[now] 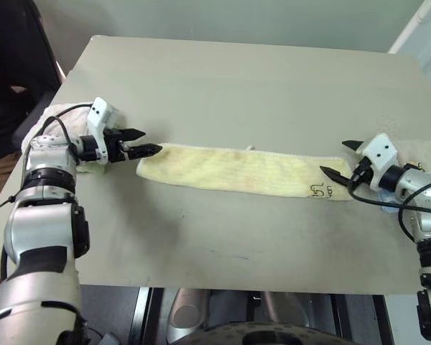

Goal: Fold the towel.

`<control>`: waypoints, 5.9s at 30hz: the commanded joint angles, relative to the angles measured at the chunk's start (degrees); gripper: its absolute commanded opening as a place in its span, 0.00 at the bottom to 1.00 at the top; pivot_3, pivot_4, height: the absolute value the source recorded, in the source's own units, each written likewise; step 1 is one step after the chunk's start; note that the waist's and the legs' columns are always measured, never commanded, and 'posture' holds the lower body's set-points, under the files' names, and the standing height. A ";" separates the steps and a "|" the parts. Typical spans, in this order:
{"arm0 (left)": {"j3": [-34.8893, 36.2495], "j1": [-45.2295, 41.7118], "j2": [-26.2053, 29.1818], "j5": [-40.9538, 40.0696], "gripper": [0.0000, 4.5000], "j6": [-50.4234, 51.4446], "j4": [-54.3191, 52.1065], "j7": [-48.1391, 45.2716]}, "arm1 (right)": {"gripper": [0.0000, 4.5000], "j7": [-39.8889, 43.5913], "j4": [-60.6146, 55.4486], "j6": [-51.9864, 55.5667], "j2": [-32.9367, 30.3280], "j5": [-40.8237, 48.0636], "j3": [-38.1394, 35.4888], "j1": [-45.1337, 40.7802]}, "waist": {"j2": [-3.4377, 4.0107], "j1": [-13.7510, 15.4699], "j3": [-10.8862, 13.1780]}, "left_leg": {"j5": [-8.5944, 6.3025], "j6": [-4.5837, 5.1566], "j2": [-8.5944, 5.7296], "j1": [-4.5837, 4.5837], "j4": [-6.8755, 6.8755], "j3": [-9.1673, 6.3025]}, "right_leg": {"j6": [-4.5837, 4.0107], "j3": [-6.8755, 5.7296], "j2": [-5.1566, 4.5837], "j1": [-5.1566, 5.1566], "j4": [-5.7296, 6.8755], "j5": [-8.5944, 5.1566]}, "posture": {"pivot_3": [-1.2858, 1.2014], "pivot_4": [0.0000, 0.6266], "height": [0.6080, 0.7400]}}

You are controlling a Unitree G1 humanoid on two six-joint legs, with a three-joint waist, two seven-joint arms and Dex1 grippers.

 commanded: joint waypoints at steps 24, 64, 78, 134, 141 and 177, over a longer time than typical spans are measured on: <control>-2.21 21.86 -13.37 -15.20 1.00 13.88 -54.84 -3.51 | 0.99 -39.32 -26.48 75.74 16.16 62.09 -41.94 17.11 | -0.01 0.66 0.00 | -0.06 0.05 -0.10 0.00 -0.01 0.01 | 0.74 0.11 0.01 0.08 0.07 -0.63 | 0.52 0.24 1.00; -14.67 28.71 -16.14 -14.43 1.00 12.68 -65.87 2.22 | 0.99 -72.87 -26.73 41.18 10.49 100.53 -20.55 28.16 | 0.04 0.76 -0.04 | -0.37 -0.08 -0.15 -0.01 0.08 -0.04 | 1.13 0.28 0.00 0.17 -0.04 -0.84 | 0.52 0.24 1.00; -14.59 28.83 -15.94 -13.27 1.00 8.91 -61.72 1.65 | 0.65 -73.20 -30.41 39.68 11.63 101.50 -19.33 31.31 | 0.04 0.82 -0.05 | -0.46 -0.10 -0.15 -0.01 0.10 -0.06 | 1.11 0.27 0.00 0.19 -0.04 -0.90 | 0.52 0.24 1.00; -14.22 25.84 -17.95 -11.98 1.00 5.09 -56.52 1.92 | 0.01 -46.20 -54.08 51.36 -7.77 67.00 -2.53 19.07 | 0.13 1.40 -0.13 | -1.15 0.15 -0.20 0.00 0.39 0.04 | 1.23 0.24 -0.06 0.29 0.01 -0.93 | 0.52 0.24 1.00; -13.99 26.00 -17.53 -11.83 1.00 5.02 -56.89 2.41 | 0.01 -45.38 -55.21 50.99 -5.20 55.01 5.10 15.57 | 0.13 1.21 -0.13 | -1.15 0.18 -0.18 0.04 0.53 0.05 | 1.18 0.23 -0.07 0.30 0.02 -0.74 | 0.52 0.24 1.00; -9.85 16.40 -32.38 -17.54 0.26 7.12 -54.35 11.45 | 0.34 -34.24 -46.44 36.53 8.81 38.94 -7.83 16.50 | 0.14 1.27 -0.12 | -0.89 0.29 -0.17 0.05 0.69 0.12 | 1.20 0.24 -0.08 0.38 -0.04 -0.35 | 0.52 0.24 1.00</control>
